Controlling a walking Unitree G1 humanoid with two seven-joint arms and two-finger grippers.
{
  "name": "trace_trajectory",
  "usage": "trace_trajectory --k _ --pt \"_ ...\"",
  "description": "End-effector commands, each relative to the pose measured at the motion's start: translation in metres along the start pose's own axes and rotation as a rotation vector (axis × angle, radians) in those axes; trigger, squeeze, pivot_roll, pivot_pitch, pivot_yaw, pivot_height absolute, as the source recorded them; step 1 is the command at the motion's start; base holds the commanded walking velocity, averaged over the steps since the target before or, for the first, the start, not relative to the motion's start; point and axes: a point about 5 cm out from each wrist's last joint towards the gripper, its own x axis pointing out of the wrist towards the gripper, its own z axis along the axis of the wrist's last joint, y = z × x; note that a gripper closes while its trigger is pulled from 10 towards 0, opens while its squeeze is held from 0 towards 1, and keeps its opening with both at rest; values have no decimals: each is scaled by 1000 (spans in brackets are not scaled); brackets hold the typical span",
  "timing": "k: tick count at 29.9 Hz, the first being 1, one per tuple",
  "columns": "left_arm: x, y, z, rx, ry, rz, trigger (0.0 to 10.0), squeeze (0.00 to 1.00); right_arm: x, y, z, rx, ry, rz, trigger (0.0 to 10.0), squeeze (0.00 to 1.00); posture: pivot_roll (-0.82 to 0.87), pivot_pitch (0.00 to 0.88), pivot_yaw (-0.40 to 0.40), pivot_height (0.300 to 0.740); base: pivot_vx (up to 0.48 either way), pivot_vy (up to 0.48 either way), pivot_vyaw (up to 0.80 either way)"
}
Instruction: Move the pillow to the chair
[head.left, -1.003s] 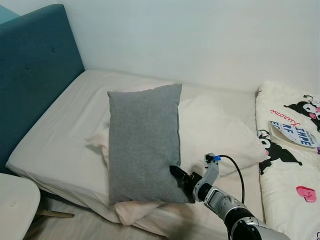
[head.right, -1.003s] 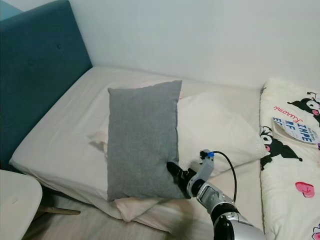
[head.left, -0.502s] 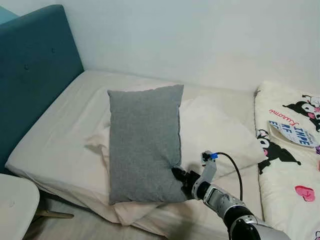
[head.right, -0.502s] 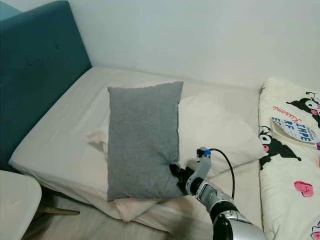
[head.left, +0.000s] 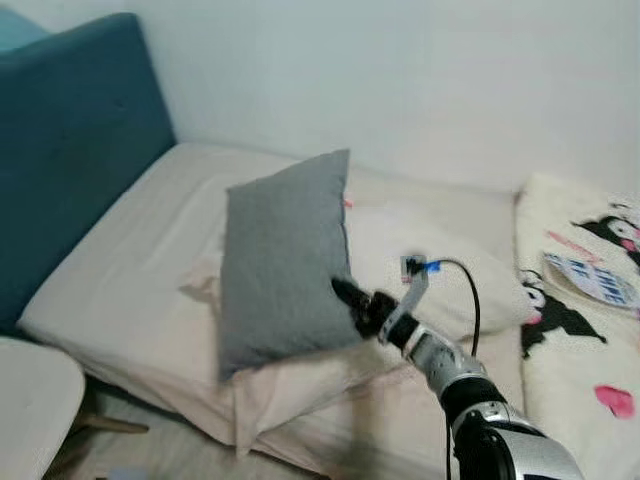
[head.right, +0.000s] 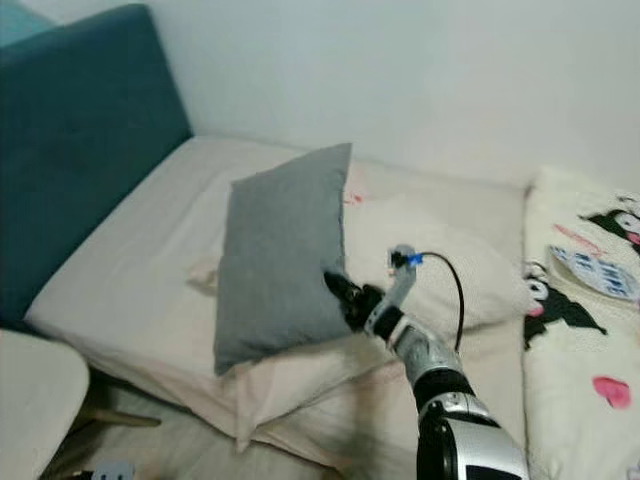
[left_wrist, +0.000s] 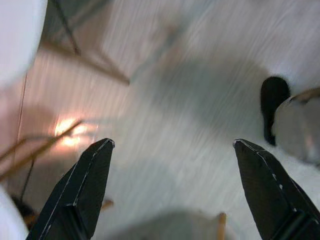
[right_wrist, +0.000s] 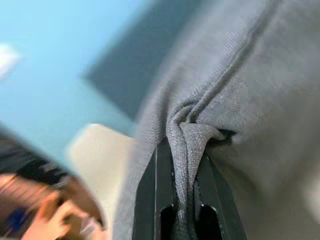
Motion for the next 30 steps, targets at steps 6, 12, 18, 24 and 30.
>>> trace_trajectory --k 6,12,18,24,30 --pt "-2 -7 -10 14 56 -3 10000 0 32 44 18 -72 -9 337 0 0 -68 0 -33 740 0 0 763" --pt "-2 -11 -7 11 57 -7 10000 0 35 51 -3 -88 80 391 0 0 -56 0 -44 740 0 0 763" --pt "-2 -13 -5 9 55 -12 10000 0 36 58 -25 -110 163 433 0 0 -43 0 -42 740 0 0 763" --pt "-2 -16 -2 -19 40 -54 10000 0 36 61 -35 -132 219 437 0 0 -36 0 -46 740 0 0 763" --pt "-2 -16 -3 -25 44 -65 10000 0 34 59 -41 -135 234 412 0 0 -30 0 -42 740 0 0 763"
